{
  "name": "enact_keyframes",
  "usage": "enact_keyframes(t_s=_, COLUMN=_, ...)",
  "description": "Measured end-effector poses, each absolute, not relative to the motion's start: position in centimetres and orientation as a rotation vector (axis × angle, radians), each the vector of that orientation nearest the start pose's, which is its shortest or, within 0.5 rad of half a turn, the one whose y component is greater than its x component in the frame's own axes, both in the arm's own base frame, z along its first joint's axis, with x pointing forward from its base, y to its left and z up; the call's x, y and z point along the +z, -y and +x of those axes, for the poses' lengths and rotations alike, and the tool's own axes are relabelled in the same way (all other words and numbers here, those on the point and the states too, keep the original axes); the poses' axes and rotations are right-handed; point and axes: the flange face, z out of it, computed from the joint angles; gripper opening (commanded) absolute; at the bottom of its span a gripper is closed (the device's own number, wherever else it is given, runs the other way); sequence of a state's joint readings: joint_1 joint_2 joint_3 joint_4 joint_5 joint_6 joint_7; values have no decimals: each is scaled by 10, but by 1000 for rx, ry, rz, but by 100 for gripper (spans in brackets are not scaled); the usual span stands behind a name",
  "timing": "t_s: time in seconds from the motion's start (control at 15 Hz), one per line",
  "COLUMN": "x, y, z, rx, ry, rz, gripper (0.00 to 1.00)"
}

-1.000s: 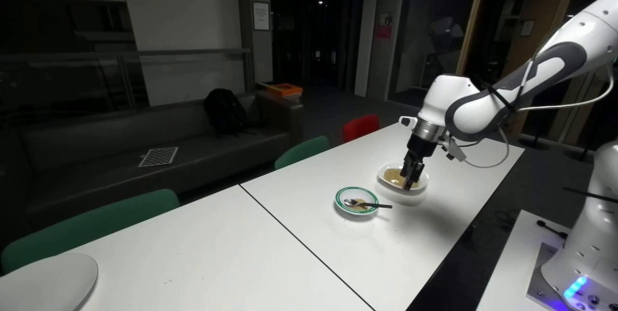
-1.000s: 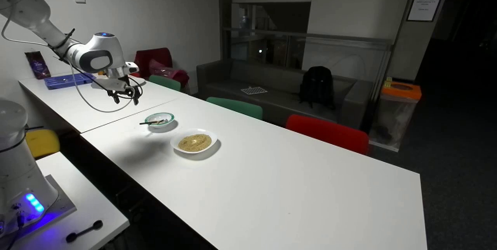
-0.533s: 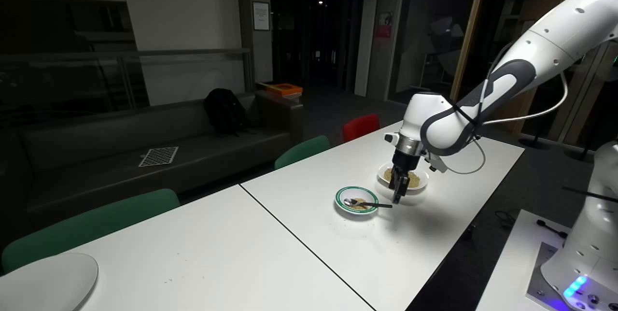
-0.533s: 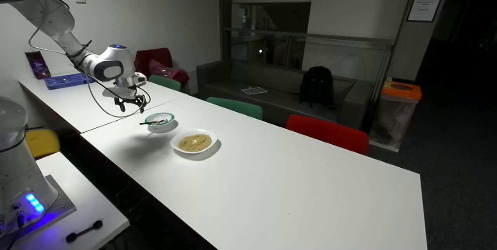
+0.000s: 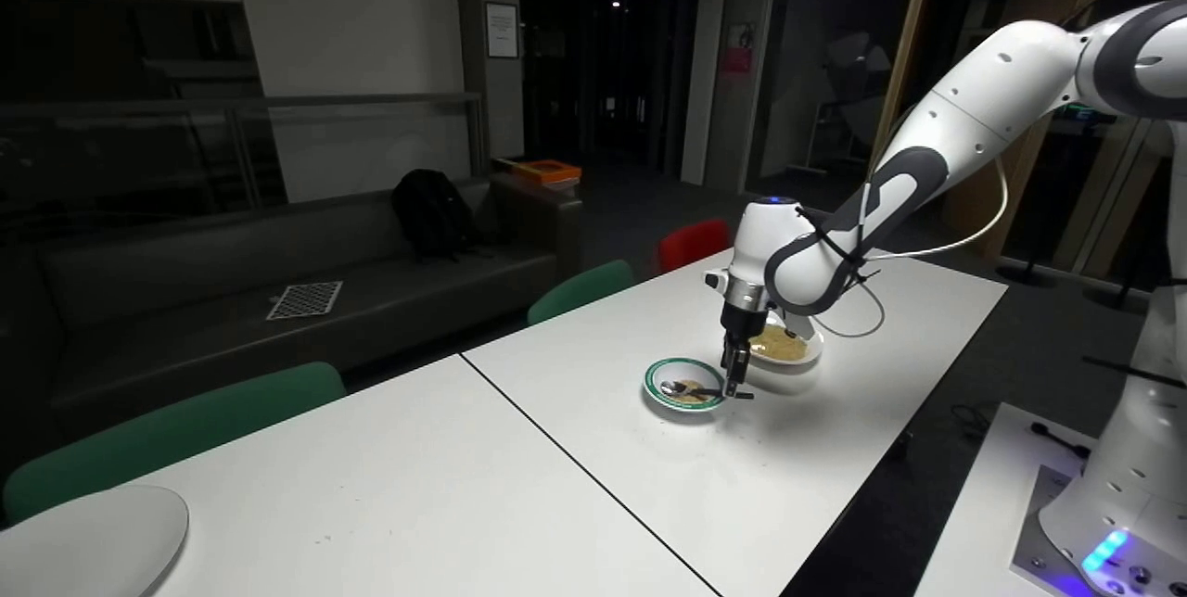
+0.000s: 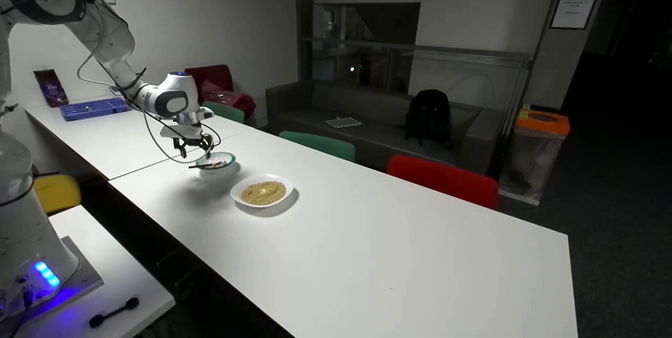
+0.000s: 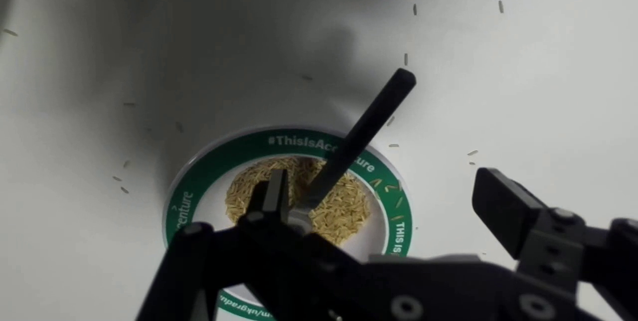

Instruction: Use the silver spoon to spoon out some contents from the bowl on the left and place them in the bowl on the right

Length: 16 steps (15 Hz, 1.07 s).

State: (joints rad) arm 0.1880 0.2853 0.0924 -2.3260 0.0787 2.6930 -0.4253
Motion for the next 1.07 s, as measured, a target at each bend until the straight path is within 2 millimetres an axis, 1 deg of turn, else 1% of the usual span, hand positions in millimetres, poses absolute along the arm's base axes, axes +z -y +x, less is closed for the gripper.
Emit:
enact_keyframes(t_s=0.2, x=211, y=-143, z=522, rx=-112, ry=930, rz=-2955, gripper=100)
enact_keyframes(t_s=0.4, x=200, y=-145, z=528, rx=-95, ry=901, rz=-2974, gripper=100)
enact_keyframes(t_s=0.47, x=196, y=-147, z=529, rx=-90, ry=891, rz=-2978, gripper=98)
enact_keyframes(t_s=0.73, x=189, y=-153, z=536, rx=-78, ry=863, rz=-2990, gripper=72)
enact_keyframes(t_s=0.87, x=186, y=-157, z=537, rx=-69, ry=853, rz=-2993, gripper=66)
enact_keyframes(t_s=0.93, x=185, y=-158, z=538, rx=-66, ry=847, rz=-2994, gripper=71)
enact_keyframes(t_s=1.0, x=185, y=-159, z=539, rx=-62, ry=844, rz=-2995, gripper=71)
enact_keyframes(t_s=1.07, x=185, y=-160, z=539, rx=-60, ry=840, rz=-2995, gripper=75)
